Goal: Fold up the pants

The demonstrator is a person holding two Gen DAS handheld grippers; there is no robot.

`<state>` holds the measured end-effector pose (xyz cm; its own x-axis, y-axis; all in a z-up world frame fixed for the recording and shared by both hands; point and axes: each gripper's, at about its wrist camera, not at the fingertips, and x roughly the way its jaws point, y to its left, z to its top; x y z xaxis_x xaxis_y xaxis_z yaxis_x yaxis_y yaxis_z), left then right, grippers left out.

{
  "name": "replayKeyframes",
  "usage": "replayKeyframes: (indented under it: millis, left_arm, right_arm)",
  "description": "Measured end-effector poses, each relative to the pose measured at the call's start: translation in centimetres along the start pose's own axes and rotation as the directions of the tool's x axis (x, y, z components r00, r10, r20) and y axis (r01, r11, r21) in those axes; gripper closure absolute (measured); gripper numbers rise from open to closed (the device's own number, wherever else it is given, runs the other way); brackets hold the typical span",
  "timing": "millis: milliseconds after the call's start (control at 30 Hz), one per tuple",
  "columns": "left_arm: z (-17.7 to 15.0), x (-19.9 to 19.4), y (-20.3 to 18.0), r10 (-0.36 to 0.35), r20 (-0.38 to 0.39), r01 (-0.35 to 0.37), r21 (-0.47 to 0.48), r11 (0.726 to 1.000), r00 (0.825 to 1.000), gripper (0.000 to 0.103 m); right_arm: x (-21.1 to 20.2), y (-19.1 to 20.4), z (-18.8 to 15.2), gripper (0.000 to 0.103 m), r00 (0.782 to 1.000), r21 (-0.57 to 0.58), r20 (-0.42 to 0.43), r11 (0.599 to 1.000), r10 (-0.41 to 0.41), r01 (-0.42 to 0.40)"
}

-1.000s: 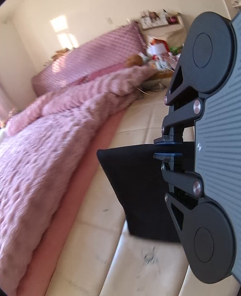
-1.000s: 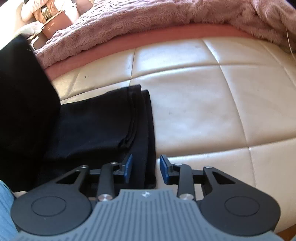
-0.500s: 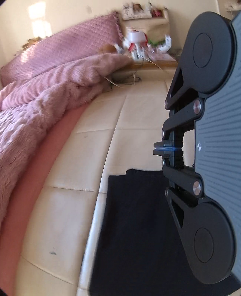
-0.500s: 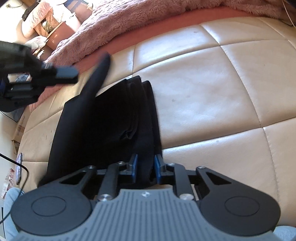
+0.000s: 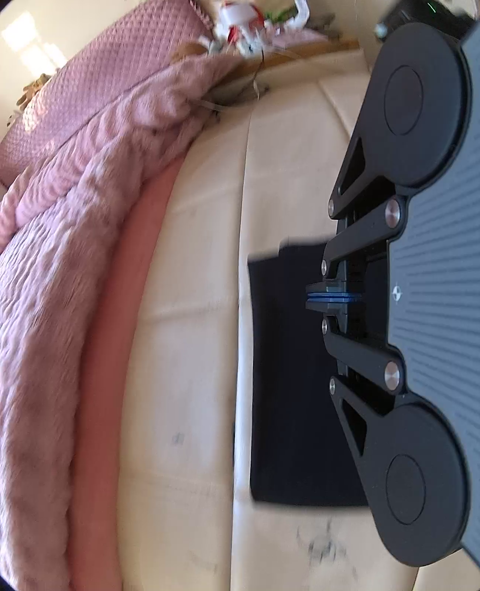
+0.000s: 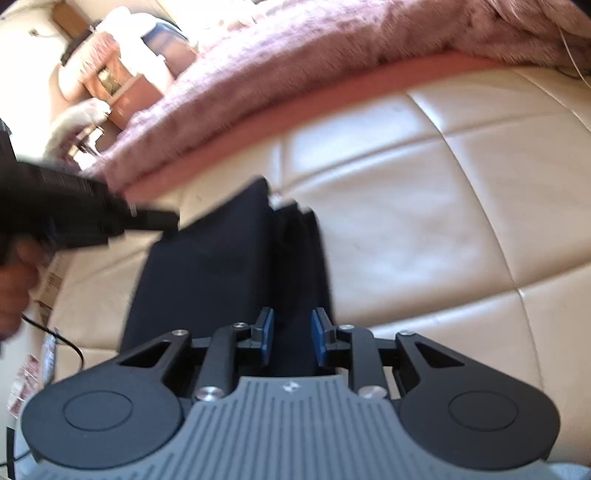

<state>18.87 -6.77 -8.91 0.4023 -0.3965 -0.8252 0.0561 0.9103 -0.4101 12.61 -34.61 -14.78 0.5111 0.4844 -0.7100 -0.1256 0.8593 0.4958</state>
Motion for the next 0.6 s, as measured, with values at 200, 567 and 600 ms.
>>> replayKeyframes:
  millis: [200,567,600]
  left_arm:
    - [-1.5,-1.6,4.6,0.049,0.009,-0.048,-0.067,0.997,0.999,0.103]
    - [-3.4,-2.3,9.7,0.064,-0.004,-0.064,-0.184,0.981,0.998,0.103]
    - [-3.5,-2.4,9.8,0.063,-0.002,-0.062,-0.186,0.981,0.998,0.103]
  right_arm:
    - [2.5,1.6,2.1,0.083,0.998,-0.009,0.001,0.998,0.056,-0.056]
    - [4.9,2.5,2.0,0.099,0.999,-0.001,-0.047,1.000,0.010,-0.010]
    - [4.6,3.1,2.1,0.099,0.999,-0.025,-0.041,1.000,-0.004,0.003]
